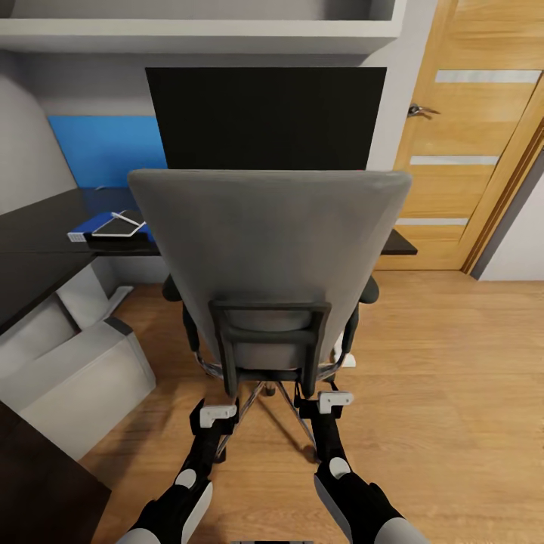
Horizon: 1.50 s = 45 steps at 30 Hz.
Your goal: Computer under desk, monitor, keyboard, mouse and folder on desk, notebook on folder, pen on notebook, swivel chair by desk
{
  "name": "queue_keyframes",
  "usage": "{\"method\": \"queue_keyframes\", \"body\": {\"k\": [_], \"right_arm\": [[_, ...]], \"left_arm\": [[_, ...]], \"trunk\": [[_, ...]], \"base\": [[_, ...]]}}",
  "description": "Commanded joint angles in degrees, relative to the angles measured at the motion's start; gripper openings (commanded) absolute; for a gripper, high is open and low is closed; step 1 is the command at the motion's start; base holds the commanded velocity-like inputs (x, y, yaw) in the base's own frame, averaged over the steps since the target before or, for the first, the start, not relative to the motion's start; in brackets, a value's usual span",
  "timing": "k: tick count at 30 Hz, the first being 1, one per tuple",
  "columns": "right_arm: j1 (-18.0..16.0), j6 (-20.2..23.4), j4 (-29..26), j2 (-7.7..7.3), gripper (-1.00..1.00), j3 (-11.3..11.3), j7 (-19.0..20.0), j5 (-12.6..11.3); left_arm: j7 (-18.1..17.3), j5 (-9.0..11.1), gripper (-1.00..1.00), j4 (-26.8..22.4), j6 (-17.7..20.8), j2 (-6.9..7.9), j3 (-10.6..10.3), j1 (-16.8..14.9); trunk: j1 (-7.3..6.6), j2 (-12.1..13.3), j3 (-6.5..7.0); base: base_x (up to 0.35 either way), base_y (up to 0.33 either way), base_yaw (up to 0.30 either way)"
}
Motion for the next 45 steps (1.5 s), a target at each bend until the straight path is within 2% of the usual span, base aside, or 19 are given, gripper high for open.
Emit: {"method": "queue_keyframes", "body": {"k": [1, 16, 45], "right_arm": [[-0.06, -0.29, 0.04, -0.06, 1.0, 0.44, -0.37, -0.66], [-0.06, -0.29, 0.05, -0.06, 1.0, 0.44, -0.38, -0.66], [-0.06, -0.29, 0.05, -0.06, 1.0, 0.46, -0.38, -0.66]], "left_arm": [[0.53, -0.05, 1.0, 0.01, -0.17, 0.04, -0.27, -0.04], [0.43, -0.05, 1.0, 0.01, -0.17, 0.04, -0.27, -0.04], [0.26, -0.05, 1.0, 0.01, -0.17, 0.04, -0.23, -0.04]], "trunk": [[-0.02, -0.02, -0.04], [-0.02, -0.02, -0.04], [-0.02, -0.02, -0.04]], "base": [[-0.027, 0.0, 0.0], [-0.044, -0.007, 0.0], [-0.24, -0.121, 0.0]]}}
